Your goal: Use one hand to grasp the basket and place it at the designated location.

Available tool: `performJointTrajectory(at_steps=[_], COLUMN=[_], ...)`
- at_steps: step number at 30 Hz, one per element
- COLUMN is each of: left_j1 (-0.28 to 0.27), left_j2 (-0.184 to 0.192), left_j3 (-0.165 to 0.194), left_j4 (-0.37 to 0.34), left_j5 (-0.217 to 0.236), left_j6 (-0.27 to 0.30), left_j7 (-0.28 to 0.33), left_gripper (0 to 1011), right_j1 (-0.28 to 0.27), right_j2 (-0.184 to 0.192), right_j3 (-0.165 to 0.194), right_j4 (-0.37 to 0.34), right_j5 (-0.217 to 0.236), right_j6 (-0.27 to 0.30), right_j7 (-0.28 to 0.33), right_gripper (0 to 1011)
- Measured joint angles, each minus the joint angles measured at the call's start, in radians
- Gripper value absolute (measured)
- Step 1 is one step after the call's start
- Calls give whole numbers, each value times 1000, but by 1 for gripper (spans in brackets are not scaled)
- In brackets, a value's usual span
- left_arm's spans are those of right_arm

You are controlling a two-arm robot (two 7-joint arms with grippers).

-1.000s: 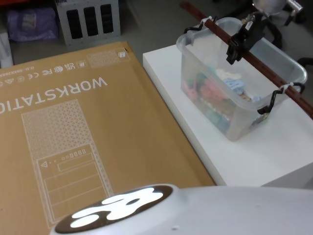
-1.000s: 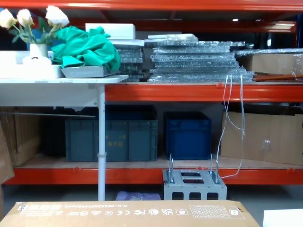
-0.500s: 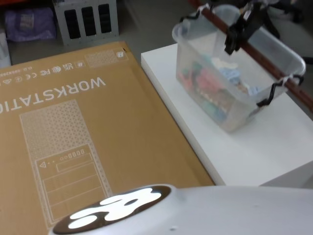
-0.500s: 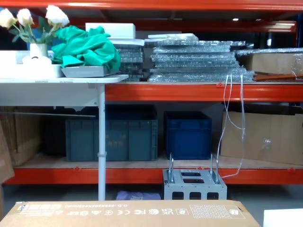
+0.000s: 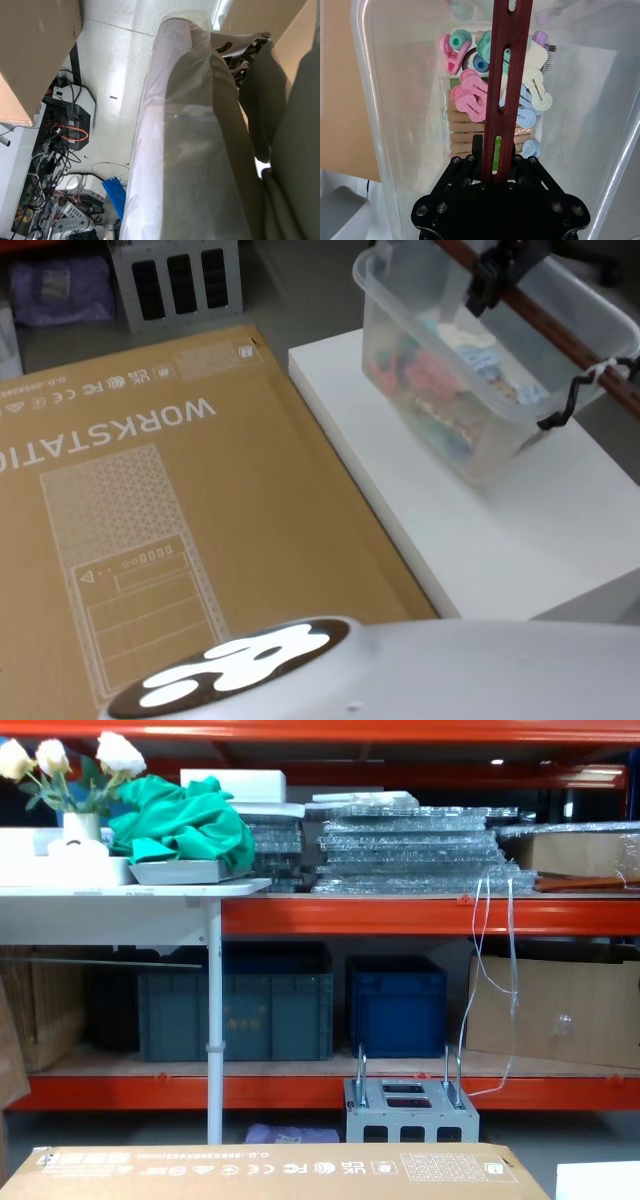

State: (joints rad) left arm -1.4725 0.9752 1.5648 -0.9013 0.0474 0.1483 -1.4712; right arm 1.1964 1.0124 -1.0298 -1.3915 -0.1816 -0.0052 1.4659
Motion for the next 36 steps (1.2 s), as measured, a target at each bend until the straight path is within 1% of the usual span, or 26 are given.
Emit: performJointTrajectory(at_steps=[3, 10, 17, 25, 27, 28, 31, 32, 35, 36], left_j1=[0, 0, 0, 0, 0, 0, 0, 0, 0, 0], left_j2=[0, 0, 0, 0, 0, 0, 0, 0, 0, 0], left_j3=[0, 0, 0, 0, 0, 0, 0, 0, 0, 0], left_j4=[0, 0, 0, 0, 0, -1, 0, 0, 0, 0], left_j5=[0, 0, 0, 0, 0, 0, 0, 0, 0, 0], left_j6=[0, 0, 0, 0, 0, 0, 0, 0, 0, 0], left_j7=[0, 0, 0, 0, 0, 0, 0, 0, 0, 0], left_gripper=[0, 0, 0, 0, 0, 0, 0, 0, 0, 0], right_j1=[6, 27, 48, 58, 62, 68, 76, 83, 94, 94], right_j2=[13, 31, 34, 32, 21, 7, -11, -24, -42, -42], right_j3=[13, 34, 47, 61, 61, 59, 52, 47, 39, 39], right_j4=[-25, -50, -61, -66, -60, -51, -35, -25, -9, -9], right_j5=[-2, -9, -13, -13, -13, -13, -13, -12, -11, -11], right_j6=[10, 23, 31, 23, 10, -3, -20, -31, -49, -49], right_j7=[8, 42, 64, 58, 58, 60, 63, 63, 64, 64], right_gripper=[232, 232, 232, 232, 232, 232, 230, 232, 232, 232])
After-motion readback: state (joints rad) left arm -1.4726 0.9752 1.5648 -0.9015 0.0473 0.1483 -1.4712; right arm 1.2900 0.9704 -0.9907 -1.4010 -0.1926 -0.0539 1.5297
